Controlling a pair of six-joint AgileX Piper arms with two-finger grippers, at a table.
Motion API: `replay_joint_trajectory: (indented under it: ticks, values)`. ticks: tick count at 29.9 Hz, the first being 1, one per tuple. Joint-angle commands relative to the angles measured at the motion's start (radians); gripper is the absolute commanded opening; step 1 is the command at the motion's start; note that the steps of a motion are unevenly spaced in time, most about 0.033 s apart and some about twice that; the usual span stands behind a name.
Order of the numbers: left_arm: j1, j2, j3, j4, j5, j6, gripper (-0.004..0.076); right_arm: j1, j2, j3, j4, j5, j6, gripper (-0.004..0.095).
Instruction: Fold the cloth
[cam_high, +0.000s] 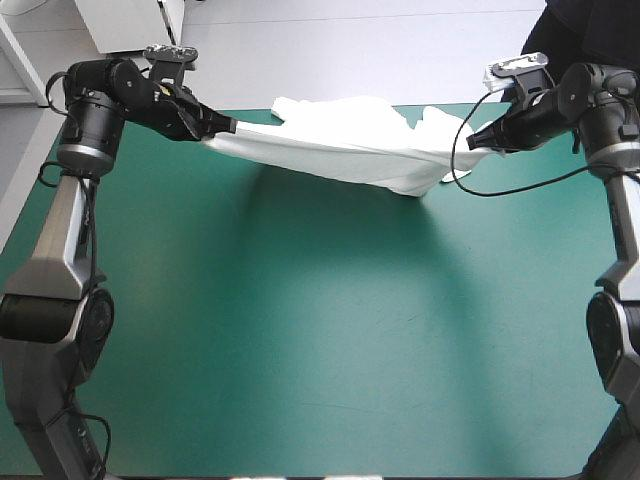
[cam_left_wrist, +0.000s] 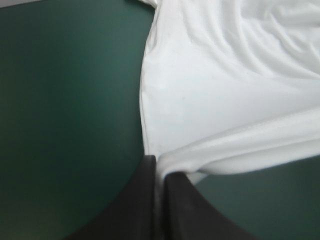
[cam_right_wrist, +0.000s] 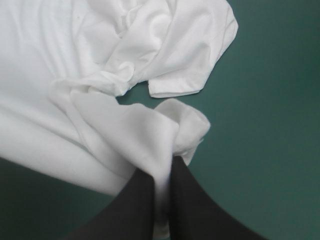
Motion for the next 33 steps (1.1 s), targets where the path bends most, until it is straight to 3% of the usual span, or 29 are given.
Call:
replay_joint_trajectory:
  ticks: [1, 10, 16, 24, 33]
  values:
    - [0.012, -0.163, 0.090, 0.003, 0.031, -0.001, -0.0022, -0.019, -0.136, 0.085, -0.006, -0.006, -0.031, -0.0017]
    - [0.009, -0.519, 0.705, -0.032, 0.031, -0.001, -0.0022, -0.014, -0.428, 0.583, 0.054, 0.022, -0.031, -0.0017]
    - [0.009, -0.712, 1.053, -0.005, 0.029, 0.006, -0.0022, 0.052, -0.611, 0.856, 0.041, -0.004, -0.031, -0.0017]
    - [-0.035, -0.844, 1.310, -0.017, 0.029, 0.006, -0.0022, 0.109, -0.676, 1.097, 0.001, 0.035, -0.005, -0.0017]
    - [-0.039, -0.842, 1.430, -0.064, 0.008, 0.041, -0.0022, 0.109, -0.681, 1.150, -0.055, 0.024, 0.017, -0.0017]
